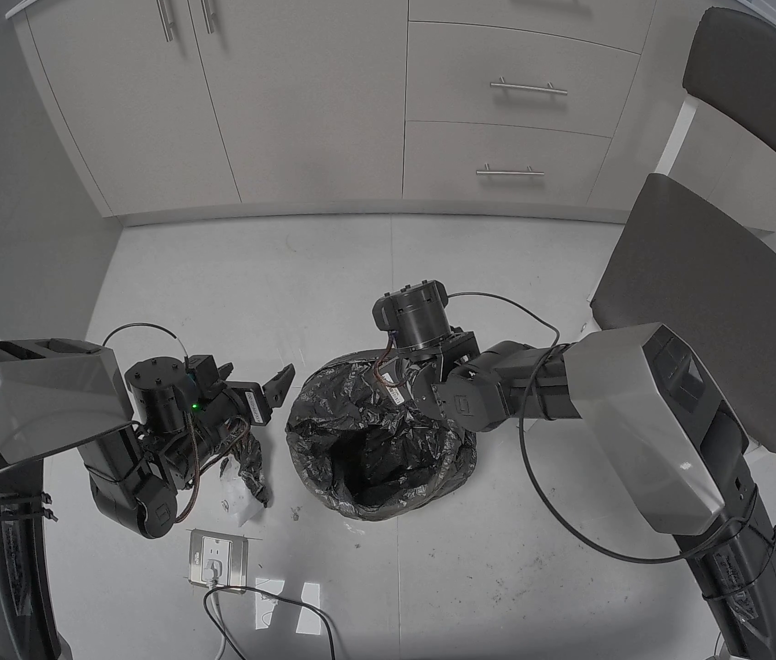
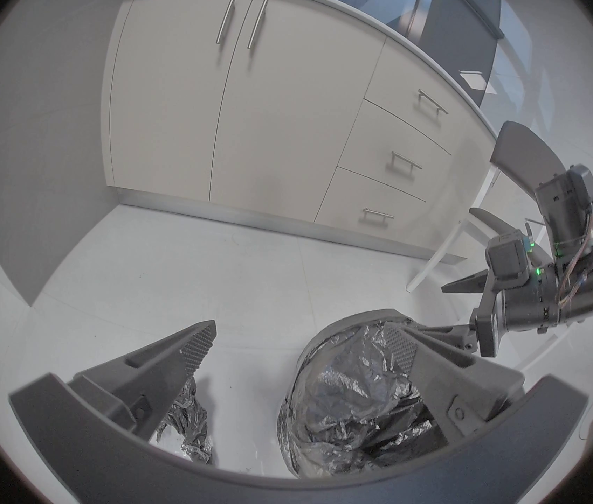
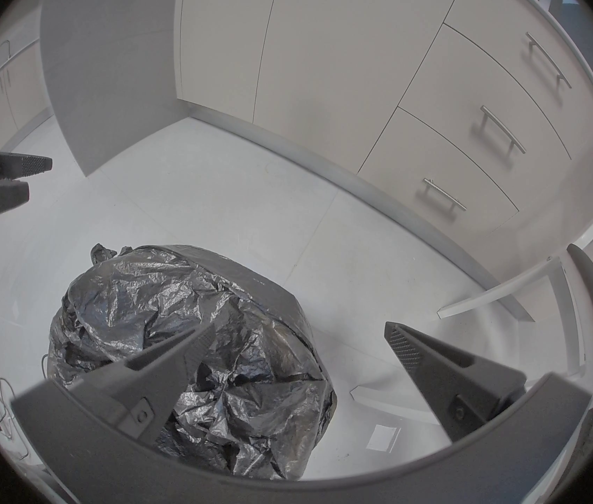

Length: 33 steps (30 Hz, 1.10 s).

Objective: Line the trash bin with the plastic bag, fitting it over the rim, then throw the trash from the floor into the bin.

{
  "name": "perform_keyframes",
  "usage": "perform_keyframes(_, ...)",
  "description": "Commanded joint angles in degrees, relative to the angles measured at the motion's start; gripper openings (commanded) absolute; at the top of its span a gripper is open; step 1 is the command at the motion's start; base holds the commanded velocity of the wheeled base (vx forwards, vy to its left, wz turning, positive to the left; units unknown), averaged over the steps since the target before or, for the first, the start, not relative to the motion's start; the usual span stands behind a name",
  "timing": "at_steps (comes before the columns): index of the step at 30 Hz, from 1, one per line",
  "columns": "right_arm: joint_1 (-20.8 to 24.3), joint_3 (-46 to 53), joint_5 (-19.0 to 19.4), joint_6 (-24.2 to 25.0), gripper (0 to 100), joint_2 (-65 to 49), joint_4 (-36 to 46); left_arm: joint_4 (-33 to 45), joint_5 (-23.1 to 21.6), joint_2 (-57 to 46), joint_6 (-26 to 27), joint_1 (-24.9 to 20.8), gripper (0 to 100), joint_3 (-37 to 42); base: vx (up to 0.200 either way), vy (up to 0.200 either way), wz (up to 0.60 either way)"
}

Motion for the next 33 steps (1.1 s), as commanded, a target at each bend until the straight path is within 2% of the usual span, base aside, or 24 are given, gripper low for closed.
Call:
perform_keyframes(1, 0.03, 0.01, -0.01, -0.01, 100, 0.28, -0.02, 0.03, -0.11, -0.2, -0.52, 0.04, 100, -0.13, 0.2, 0.0, 0.0)
perform_keyframes(6, 0.03, 0.01, -0.01, -0.01, 100, 0.89, -0.02, 0.03, -0.02, -0.12, -1.31, 0.12, 100, -0.4, 0.2, 0.0, 0.0)
perform_keyframes(17, 1.96, 0.01, -0.8, 0.6, 100, 2.21, 1.3, -0.23, 0.6, 0.32, -0.87, -0.05, 100, -0.4, 0.0, 0.0, 0.0)
perform_keyframes(33, 1.96, 0.01, -0.8, 0.69, 100, 3.09, 2.79, -0.23, 0.42, 0.76, -1.31, 0.12, 100, -0.57, 0.0, 0.0, 0.0)
